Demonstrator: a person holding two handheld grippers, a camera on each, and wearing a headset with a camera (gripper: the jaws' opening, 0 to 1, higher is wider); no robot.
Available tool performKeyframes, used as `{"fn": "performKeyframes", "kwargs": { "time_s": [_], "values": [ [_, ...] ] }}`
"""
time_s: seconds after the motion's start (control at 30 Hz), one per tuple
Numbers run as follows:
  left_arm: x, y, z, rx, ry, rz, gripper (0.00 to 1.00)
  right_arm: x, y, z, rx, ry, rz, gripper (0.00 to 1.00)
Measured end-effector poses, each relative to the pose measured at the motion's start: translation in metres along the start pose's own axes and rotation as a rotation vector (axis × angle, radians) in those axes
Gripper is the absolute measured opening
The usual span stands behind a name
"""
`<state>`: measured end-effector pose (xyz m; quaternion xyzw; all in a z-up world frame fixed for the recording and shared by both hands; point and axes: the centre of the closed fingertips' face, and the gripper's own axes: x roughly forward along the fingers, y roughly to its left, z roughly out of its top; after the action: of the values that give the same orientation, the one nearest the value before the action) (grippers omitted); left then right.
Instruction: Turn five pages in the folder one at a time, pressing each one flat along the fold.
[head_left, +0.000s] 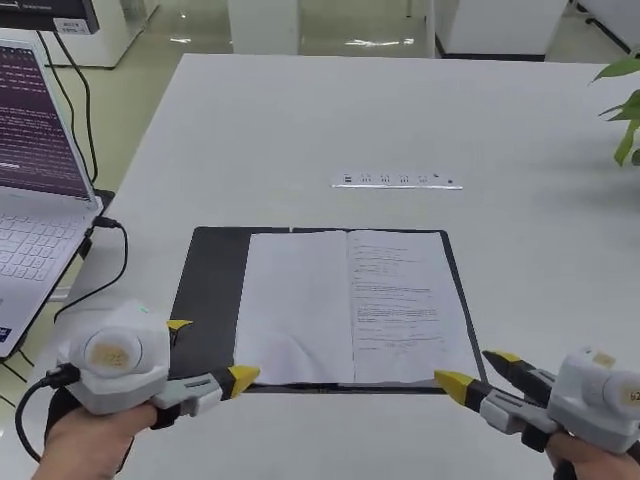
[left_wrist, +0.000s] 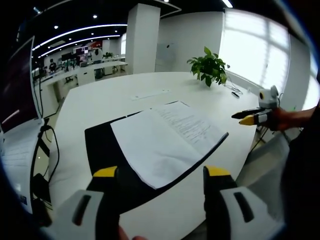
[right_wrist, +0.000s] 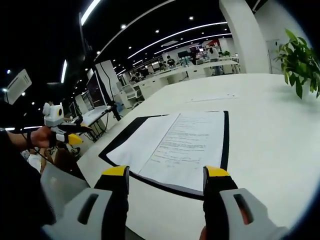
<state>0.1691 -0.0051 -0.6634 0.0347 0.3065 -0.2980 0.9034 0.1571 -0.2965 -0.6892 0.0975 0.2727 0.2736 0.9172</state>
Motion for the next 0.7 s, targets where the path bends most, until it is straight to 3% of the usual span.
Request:
{"fn": "performKeyframes", "kwargs": {
  "time_s": [0.37, 0.7],
  "values": [
    [0.010, -0.008, 0.004, -0.008, 0.001, -0.008, 0.67, -0.011, 0.000, -0.004, 0.018, -0.010, -0.018, 0.59],
    [0.024, -0.028, 0.006, 0.006, 0.017, -0.038, 0.67, -0.018, -0.002, -0.003, 0.047, -0.024, -0.028, 0.59]
  ]
}}
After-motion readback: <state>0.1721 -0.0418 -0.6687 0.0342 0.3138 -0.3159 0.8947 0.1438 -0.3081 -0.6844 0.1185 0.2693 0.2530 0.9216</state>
